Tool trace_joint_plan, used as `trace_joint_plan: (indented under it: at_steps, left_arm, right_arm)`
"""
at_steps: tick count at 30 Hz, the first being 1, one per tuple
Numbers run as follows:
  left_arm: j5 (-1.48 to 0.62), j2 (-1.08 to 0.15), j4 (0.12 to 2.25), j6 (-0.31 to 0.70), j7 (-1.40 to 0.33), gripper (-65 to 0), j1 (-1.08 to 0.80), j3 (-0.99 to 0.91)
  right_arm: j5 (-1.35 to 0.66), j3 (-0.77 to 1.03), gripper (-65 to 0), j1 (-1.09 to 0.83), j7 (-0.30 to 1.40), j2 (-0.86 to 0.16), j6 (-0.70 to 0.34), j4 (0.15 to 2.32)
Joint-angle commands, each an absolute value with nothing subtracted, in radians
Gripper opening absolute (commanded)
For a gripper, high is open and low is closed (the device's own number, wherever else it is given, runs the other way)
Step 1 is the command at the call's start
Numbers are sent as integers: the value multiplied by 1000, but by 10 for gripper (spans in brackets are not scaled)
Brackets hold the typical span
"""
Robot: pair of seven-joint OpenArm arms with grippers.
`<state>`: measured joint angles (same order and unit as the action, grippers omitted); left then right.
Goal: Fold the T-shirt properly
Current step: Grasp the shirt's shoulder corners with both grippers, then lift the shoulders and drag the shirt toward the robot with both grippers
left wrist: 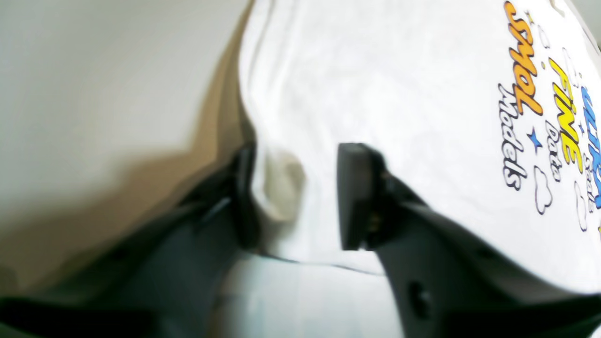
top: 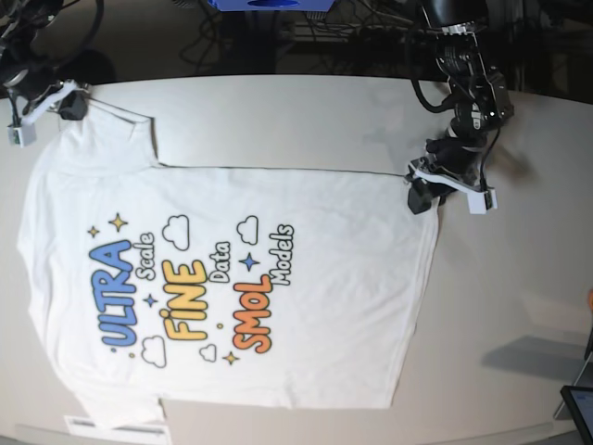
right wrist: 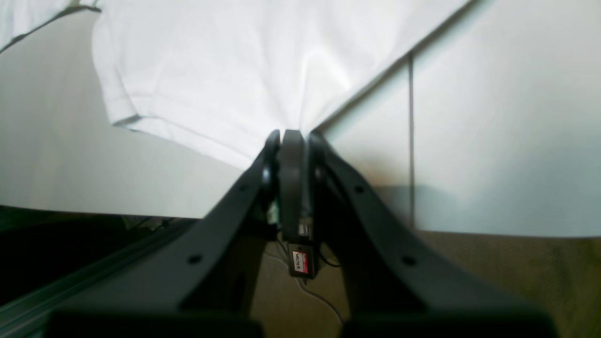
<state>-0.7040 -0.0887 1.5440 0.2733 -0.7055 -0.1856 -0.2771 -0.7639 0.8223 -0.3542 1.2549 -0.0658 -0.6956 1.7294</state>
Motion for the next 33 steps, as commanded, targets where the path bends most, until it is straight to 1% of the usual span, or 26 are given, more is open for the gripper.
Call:
trace_joint_plan:
  at_steps: [1, 2, 3, 7, 10, 14, 20, 24, 27, 30, 33]
  left_arm:
    - [-690, -91, 1547, 266, -737, -544, -193, -275]
    - [-690, -91, 1549, 266, -737, -643, -196, -278]
    - [-690, -91, 1554, 266, -737, -650, -197, -280]
    - [-688, -99, 1595, 266, -737, -650, -237, -286]
    - [-688, -108, 1666, 266, -737, -650, -291, -308]
    - [-688, -107, 1773, 266, -739, -650, -352, -361]
    - [-688, -110, 1873, 265, -739, -650, -414, -418]
    - [-688, -105, 1974, 265, -825, -650, -438, -446]
    - [-690, -71, 2006, 265, -895, -650, -432, -490]
    - [-690, -42, 2006, 265, -918, -650, -427, -533]
    - [-691, -35, 2008, 265, -918, -650, -426, -536]
  right_arm:
    - [-783, 825, -640, -352, 1245, -82, -698, 1744]
    - [-783, 825, -640, -352, 1245, -93, -698, 1744]
    - [-783, 822, -640, -352, 1247, -99, -698, 1744]
    - [-783, 776, -641, -358, 1244, -128, -698, 1745]
    - [-783, 779, -641, -369, 1244, -137, -698, 1751]
    - [-783, 780, -641, -401, 1244, -166, -698, 1808]
    - [-783, 780, -641, -437, 1251, -170, -698, 1885]
    - [-786, 780, -641, -455, 1251, -185, -698, 1933]
    - [-791, 780, -641, -452, 1267, -208, -698, 1962]
    - [-792, 780, -641, -446, 1282, -240, -698, 1965]
    - [-792, 776, -641, -407, 1287, -268, -698, 1965]
